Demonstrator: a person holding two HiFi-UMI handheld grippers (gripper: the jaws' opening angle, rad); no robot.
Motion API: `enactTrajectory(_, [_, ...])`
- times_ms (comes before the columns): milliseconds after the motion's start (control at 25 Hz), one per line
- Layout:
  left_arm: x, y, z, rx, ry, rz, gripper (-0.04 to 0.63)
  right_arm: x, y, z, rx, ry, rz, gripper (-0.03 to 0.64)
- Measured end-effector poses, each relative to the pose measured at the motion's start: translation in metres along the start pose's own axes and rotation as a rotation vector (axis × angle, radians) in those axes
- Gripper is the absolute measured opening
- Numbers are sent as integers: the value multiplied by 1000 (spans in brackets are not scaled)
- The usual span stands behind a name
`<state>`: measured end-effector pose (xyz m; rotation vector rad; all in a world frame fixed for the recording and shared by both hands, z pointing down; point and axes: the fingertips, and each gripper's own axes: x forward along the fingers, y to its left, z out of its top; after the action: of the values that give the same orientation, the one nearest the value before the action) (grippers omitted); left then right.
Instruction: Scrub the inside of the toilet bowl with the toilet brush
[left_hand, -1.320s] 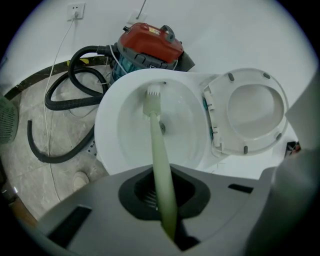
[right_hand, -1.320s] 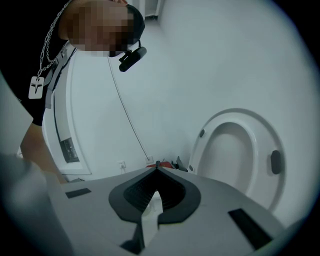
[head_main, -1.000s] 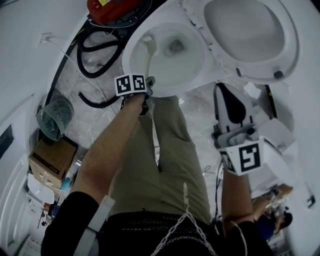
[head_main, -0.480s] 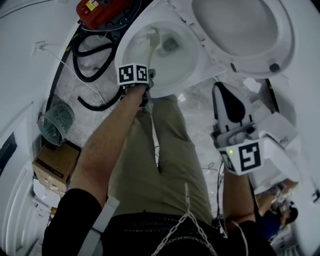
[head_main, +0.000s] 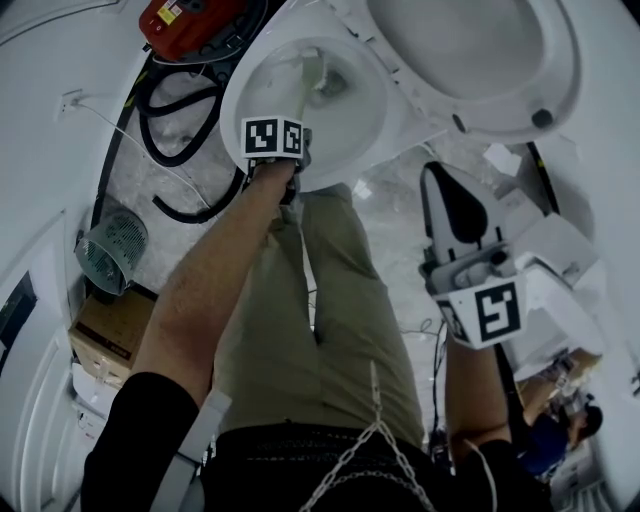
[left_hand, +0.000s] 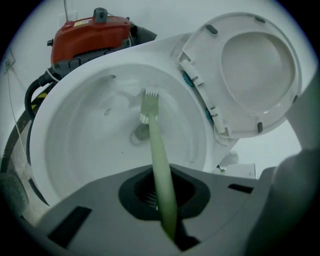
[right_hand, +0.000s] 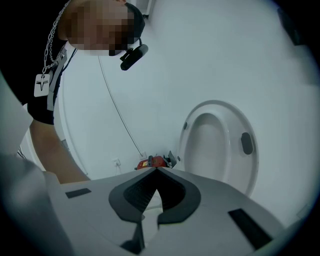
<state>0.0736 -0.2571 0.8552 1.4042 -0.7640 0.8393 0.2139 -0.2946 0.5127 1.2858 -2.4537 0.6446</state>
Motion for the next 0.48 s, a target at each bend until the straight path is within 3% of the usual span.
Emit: enactTrajectory(480, [7,-22,-20,263,91,44,2,-16,8,-10,10,-1,-19,2])
